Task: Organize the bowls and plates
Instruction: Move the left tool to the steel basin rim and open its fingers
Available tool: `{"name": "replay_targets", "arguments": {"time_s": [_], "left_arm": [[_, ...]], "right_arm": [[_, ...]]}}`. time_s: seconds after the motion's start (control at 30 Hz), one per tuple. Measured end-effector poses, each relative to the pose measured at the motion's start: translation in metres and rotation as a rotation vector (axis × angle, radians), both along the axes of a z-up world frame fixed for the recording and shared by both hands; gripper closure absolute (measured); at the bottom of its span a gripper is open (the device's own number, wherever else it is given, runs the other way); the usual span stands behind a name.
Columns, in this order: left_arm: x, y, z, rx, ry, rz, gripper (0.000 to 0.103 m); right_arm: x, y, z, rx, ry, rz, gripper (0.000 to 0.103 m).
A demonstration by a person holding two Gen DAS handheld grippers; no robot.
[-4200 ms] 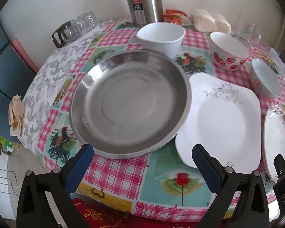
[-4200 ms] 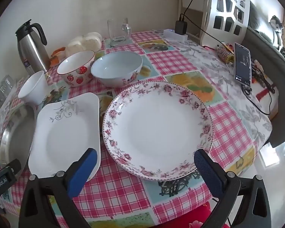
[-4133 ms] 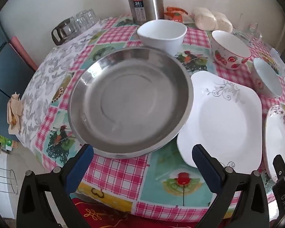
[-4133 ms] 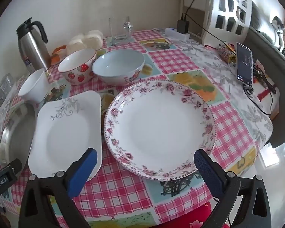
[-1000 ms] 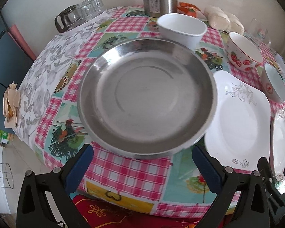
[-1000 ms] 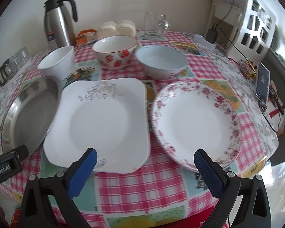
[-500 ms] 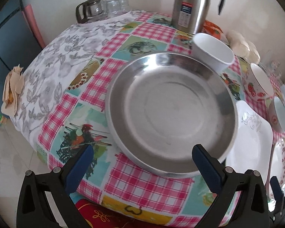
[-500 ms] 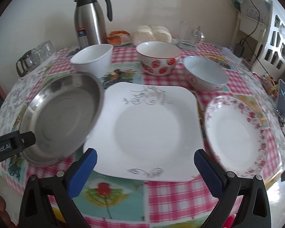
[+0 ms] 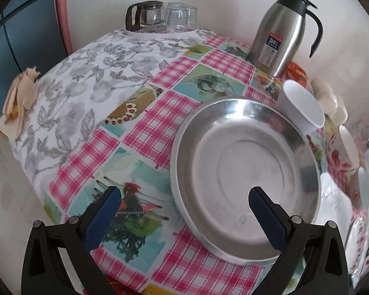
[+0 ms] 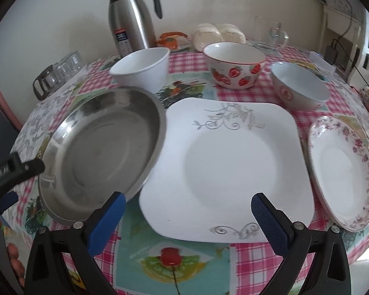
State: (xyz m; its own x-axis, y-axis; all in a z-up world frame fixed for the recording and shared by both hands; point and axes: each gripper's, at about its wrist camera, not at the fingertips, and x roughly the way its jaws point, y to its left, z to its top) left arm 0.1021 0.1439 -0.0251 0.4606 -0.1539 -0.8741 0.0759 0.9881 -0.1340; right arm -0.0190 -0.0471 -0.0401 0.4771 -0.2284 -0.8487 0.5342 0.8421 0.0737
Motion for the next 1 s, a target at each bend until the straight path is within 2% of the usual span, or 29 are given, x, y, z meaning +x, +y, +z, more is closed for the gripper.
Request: {"name": "replay_targets", "arguments": {"time_s": [0.2,0.4,0.63,0.77,0.87,1.0], "left_arm": [[0.009,0.002,-0.016,-0.03,0.1,-0.006,0.0],[0.011,0.007,-0.023,-0.031,0.129,0.036,0.0],[0.016,0.006,-0.025,-0.038,0.132,0.041,0.001],[0.019,0.005,-0.028,-0.049,0.138,0.032,0.012],[0.025,0.001,-0.031,-0.02,0.135,0.027,0.021],[0.032,0.0,-0.035,0.0,0.128,0.039,0.025]], "right_arm": [[0.008,0.01,-0.002,-0.013,0.008,0.061,0.0],[0.012,0.01,-0.002,-0.024,-0.003,0.068,0.001],[0.016,0.001,-0.002,0.006,-0.037,0.073,0.022],[0.02,-0.002,-0.003,0.041,-0.052,0.09,0.033],[0.024,-0.005,-0.002,0.049,-0.067,0.092,0.038],[0.03,-0.011,-0.003,0.068,-0.084,0.087,0.051]]}}
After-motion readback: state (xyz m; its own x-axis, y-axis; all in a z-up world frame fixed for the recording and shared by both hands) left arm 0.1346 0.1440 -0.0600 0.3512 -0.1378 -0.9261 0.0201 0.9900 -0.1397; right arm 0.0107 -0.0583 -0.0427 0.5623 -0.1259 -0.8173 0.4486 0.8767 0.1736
